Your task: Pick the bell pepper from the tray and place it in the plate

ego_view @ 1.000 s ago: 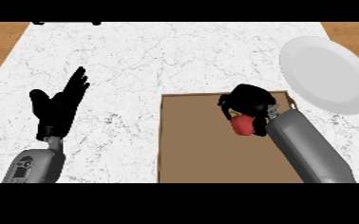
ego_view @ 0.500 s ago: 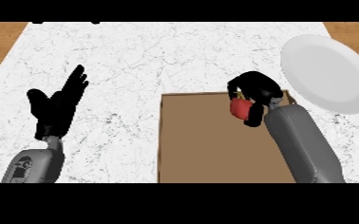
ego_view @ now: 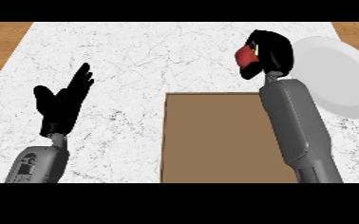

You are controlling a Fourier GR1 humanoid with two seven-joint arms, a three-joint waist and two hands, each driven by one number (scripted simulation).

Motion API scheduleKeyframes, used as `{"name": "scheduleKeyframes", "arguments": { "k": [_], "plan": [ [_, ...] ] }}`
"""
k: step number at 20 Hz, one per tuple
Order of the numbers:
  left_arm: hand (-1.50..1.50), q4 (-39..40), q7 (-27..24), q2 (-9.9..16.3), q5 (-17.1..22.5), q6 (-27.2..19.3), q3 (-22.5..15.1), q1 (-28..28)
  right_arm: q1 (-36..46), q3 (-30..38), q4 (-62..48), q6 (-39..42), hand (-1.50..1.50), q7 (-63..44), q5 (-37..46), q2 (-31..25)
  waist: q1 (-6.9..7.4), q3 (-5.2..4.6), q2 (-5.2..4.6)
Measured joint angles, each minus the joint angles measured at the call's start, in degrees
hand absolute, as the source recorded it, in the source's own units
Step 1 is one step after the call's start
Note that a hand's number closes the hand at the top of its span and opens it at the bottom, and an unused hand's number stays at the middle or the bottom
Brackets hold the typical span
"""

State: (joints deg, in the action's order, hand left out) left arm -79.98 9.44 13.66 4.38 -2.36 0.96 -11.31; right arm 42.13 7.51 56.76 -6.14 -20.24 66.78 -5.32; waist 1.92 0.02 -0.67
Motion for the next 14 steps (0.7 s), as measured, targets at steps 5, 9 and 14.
{"name": "scheduleKeyframes", "arguments": {
  "k": [5, 9, 14],
  "plan": [
    [0.0, -0.17, 0.35, 0.3, -0.28, -0.1, 0.24, -0.13, 3.68, 1.5, -1.48, -12.46, 1.5, -10.13, 8.49, -1.35, -0.18, -0.03, 0.15],
    [0.0, 0.87, -1.05, -0.27, -0.82, -0.34, 0.27, 0.26, 5.69, 4.33, -4.1, -19.46, 1.5, -14.89, 10.11, -1.94, -0.67, -0.02, 0.26],
    [0.0, -0.62, -0.34, 0.09, -0.59, 0.22, 0.82, 1.48, 6.79, 8.98, -7.72, -24.45, 1.5, -14.5, 6.79, -5.68, -0.99, 0.0, 0.41]
  ]
}}
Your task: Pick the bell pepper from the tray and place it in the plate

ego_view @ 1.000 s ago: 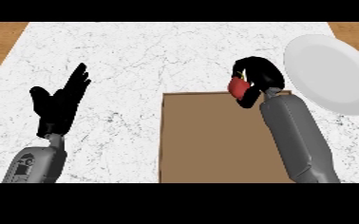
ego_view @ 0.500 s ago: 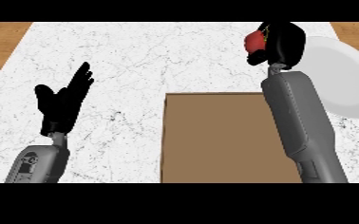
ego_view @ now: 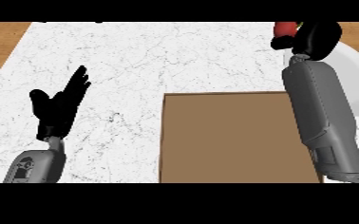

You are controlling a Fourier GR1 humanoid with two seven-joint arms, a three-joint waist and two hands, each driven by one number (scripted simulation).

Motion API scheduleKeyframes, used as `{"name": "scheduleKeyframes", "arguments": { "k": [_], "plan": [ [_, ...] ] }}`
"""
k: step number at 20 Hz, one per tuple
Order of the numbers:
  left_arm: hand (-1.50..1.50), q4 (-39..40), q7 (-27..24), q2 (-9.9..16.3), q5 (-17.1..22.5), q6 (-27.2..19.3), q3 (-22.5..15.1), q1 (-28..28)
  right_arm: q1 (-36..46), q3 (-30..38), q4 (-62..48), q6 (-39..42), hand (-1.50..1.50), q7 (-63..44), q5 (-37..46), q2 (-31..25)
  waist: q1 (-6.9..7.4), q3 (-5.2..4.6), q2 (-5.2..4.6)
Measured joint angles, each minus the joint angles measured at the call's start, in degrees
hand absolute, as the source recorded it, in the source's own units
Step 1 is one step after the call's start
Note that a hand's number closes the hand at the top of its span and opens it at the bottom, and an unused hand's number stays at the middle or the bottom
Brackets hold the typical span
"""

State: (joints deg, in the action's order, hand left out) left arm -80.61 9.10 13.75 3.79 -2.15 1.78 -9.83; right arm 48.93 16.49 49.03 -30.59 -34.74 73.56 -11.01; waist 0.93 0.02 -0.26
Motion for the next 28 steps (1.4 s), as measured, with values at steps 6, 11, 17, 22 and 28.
{"name": "scheduleKeyframes", "arguments": {
  "k": [6, 11, 17, 22, 28],
  "plan": [
    [0.0, 1.25, -0.59, 0.0, -0.24, 0.29, 0.91, -0.61, -0.64, 5.16, -6.06, -3.69, 1.5, 4.77, -5.42, -6.86, -0.24, 0.01, -0.03],
    [0.0, 0.02, 0.26, -0.3, -0.45, 0.5, 0.89, -0.18, -2.08, 7.94, -12.6, -5.08, 1.5, 10.65, -9.46, -11.86, -0.11, 0.01, -0.05],
    [0.0, 0.16, -0.29, -0.52, -0.6, 1.1, 0.96, 0.17, -2.81, 11.15, -21.06, -0.69, 1.5, 17.04, -14.47, -16.09, 0.11, 0.08, -0.23],
    [0.0, 1.23, -1.27, -0.77, -0.52, 1.58, 1.27, -0.03, -3.45, 15.43, -26.11, 4.79, -1.5, 25.07, -21.27, -18.72, 0.3, 0.11, -0.34],
    [0.0, 1.49, -0.98, -0.53, -0.45, 2.16, 1.81, -0.63, -4.32, 17.13, -26.27, 2.29, -1.5, 36.59, -25.46, -19.15, 0.27, 0.12, -0.26]
  ]
}}
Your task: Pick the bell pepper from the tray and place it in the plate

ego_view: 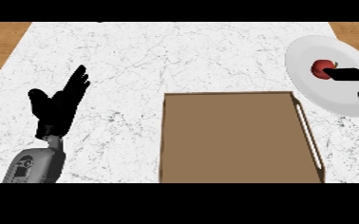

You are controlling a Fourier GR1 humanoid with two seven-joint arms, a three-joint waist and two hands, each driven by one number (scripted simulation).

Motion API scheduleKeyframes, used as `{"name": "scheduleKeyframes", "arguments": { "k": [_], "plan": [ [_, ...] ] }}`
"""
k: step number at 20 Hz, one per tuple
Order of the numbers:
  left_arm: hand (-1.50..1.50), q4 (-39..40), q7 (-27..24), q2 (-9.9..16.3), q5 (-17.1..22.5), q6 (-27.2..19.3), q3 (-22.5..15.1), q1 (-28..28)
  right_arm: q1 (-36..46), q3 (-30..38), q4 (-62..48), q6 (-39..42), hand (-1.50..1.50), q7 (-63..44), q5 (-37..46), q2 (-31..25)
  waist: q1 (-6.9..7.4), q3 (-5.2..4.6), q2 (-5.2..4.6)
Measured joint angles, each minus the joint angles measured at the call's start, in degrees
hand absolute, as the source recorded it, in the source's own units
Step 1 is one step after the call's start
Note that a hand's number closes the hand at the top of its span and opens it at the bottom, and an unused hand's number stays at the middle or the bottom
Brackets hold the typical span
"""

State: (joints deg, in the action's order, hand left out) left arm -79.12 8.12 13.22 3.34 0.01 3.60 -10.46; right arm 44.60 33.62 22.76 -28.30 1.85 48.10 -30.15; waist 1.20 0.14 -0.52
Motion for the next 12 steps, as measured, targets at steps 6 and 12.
{"name": "scheduleKeyframes", "arguments": {
  "k": [6, 12],
  "plan": [
    [0.0, -0.85, 1.49, -0.64, -0.67, -1.12, -0.33, -0.28, 1.63, 3.87, 6.03, 1.24, -1.5, 13.5, -8.66, 1.72, -0.65, -0.01, 0.4],
    [0.0, -0.68, 2.18, -0.14, -0.73, -1.19, 0.5, -0.61, 2.48, 8.22, 9.93, 6.96, -1.5, 13.04, -18.15, 4.04, -1.38, -0.12, 0.68]
  ]
}}
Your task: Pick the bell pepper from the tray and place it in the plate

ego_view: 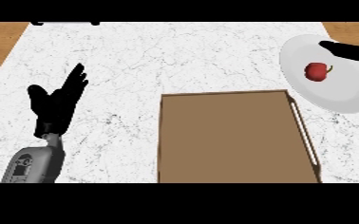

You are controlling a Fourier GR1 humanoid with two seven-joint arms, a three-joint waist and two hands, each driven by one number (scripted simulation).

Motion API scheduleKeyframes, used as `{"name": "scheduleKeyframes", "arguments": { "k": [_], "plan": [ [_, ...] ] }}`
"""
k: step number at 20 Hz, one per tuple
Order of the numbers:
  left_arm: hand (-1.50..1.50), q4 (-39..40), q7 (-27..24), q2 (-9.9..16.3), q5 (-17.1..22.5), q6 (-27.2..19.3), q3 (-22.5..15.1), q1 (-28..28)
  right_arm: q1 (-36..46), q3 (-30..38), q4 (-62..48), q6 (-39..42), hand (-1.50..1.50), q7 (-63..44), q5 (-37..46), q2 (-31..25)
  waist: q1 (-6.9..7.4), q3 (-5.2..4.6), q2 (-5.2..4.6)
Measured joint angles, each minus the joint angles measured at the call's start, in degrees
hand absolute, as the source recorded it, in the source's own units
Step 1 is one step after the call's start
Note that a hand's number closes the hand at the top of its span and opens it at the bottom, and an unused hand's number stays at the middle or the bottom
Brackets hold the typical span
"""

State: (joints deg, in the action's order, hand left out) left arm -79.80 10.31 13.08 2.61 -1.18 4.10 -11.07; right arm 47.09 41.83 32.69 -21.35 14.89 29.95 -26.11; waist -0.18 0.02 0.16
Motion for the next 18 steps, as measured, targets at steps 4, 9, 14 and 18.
{"name": "scheduleKeyframes", "arguments": {
  "k": [4, 9, 14, 18],
  "plan": [
    [0.0, -0.33, -1.38, -0.27, -0.39, 0.15, -0.11, 1.82, -1.46, 2.28, 1.82, 7.55, -1.5, -1.92, -5.99, -0.71, -0.15, -0.02, 0.07],
    [0.0, 0.71, -1.36, -1.01, -0.85, 0.04, 0.06, 0.86, -6.73, 1.95, 5.97, 13.01, -1.5, -1.24, -11.56, -1.35, -0.05, -0.02, -0.05],
    [0.0, 0.13, -0.56, -1.36, -0.93, 0.38, 0.34, 0.43, -11.91, 1.31, 8.25, 15.2, -1.5, 0.91, -15.85, -2.86, 0.1, -0.02, -0.11],
    [0.0, -0.86, -0.71, -1.47, -1.06, 0.91, 0.51, 1.44, -15.15, 0.78, 9.64, 16.59, -1.5, 1.26, -18.65, -4.67, 0.17, -0.01, -0.13]
  ]
}}
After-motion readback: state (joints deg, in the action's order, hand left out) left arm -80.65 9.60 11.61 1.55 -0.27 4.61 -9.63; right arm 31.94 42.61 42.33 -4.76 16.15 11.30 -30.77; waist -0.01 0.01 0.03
